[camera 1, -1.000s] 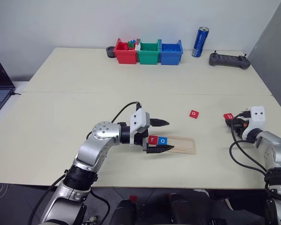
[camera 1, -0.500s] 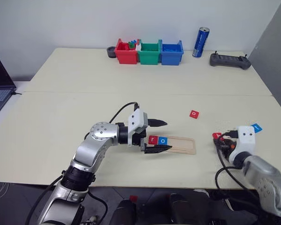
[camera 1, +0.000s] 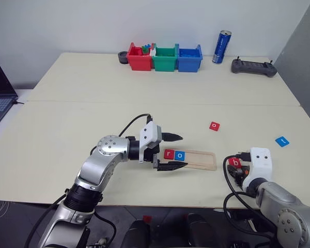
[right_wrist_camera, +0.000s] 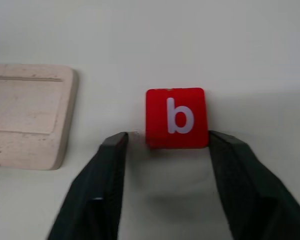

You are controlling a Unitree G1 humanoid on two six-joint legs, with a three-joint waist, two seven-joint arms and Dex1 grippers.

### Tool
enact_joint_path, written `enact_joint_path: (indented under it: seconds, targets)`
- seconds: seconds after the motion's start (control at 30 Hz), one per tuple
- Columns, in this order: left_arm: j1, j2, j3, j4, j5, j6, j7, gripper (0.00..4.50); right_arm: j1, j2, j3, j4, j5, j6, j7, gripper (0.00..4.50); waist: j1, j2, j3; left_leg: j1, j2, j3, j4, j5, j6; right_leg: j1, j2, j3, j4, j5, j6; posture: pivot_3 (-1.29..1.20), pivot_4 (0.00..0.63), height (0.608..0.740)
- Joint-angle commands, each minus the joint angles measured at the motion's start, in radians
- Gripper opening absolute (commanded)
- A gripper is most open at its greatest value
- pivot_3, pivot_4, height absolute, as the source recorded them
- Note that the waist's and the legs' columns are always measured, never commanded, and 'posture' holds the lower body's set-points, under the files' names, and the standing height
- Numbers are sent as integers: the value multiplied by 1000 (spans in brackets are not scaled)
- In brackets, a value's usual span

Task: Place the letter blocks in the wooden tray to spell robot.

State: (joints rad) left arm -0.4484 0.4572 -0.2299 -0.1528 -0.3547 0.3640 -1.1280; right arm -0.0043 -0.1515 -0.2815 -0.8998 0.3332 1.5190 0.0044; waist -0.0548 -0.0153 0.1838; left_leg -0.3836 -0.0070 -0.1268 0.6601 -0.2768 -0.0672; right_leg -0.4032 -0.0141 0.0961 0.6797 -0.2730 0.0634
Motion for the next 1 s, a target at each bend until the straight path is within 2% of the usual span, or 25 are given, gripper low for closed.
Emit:
enact_joint_path:
  seconds: [0.03, 0.07, 0.1, 0.23, 0.4, 0.47, 0.53, 0.6, 0.7, 0.8, 1.0]
  targets:
    - [-13, 2, 4, -32, -16, -7, -2, 4500, -8, -44, 8, -4, -19, 6, 14, 3947, 0, 0, 0, 0, 0, 0, 0, 0, 0, 0, 0, 0, 0, 0, 0, 0, 150, 740]
    - [-13, 2, 4, -31, -14, -9, -1, 4500, -13, -51, 10, -6, -24, 2, 15, 4292, -1, 0, 0, 0, 0, 0, 0, 0, 0, 0, 0, 0, 0, 0, 0, 0, 150, 740]
    - [-13, 0, 4, -29, -13, -11, 0, 4500, -25, -57, 9, -10, -30, -1, 13, 4444, 0, 0, 0, 0, 0, 1, 0, 0, 0, 0, 0, 0, 0, 0, 0, 0, 150, 740]
    - [-12, -3, 2, -26, -11, -18, 3, 4500, -128, -63, -6, -24, -69, -8, -8, 4444, -4, 0, 0, 0, 0, 1, 0, 0, 0, -1, 0, 1, 0, 0, 0, 0, 150, 740]
    - [-14, -11, -3, -14, -5, -31, 3, 4500, -279, -139, 8, 33, -71, -100, 39, 4444, -3, 0, 1, 0, 0, 1, 0, 0, 0, -1, 0, 1, 0, 0, 0, 0, 150, 740]
    - [-15, -13, -6, -6, -1, -48, -5, 4500, -266, -260, 72, 85, -31, -263, 202, 4444, -3, 0, 1, -1, 0, 1, 0, 0, 0, -1, 0, 0, -1, 0, 0, 0, 150, 740]
    - [-18, -14, -11, 0, -7, -55, -23, 4500, -171, -410, 104, 154, 19, -469, 458, 4444, 2, 0, 1, -1, -1, 1, -1, 0, 0, -1, -1, 0, -2, 0, 0, 0, 150, 740]
    - [-21, -10, -18, 9, -4, -66, -41, 4500, -77, -534, 94, 250, 24, -700, 676, 4444, 9, -1, 1, -2, -1, 0, -2, 0, 0, 0, -1, -2, -5, 0, 0, 0, 150, 740]
    - [-29, -16, -24, 30, 3, -80, -48, 4500, -17, -657, 69, 472, -6, -1027, 907, 4444, 8, -2, 2, -3, -2, 2, -1, -1, 1, 0, -3, -1, -6, 0, 1, 0, 150, 740]
    - [-36, -21, -29, 41, 5, -88, -51, 4500, -37, -742, 85, 654, -19, -1210, 1059, 4444, 1, -3, 3, -2, -2, 4, 0, -1, 1, 1, -3, 1, -6, 0, 1, 0, 150, 740]
    - [-20, -11, -29, 23, -1, -83, -53, 4500, -111, -828, 169, 859, -40, -1307, 1223, 4444, -4, -3, 3, 1, -1, 4, 0, -1, 1, 1, -2, 1, -3, 0, 1, 0, 150, 740]
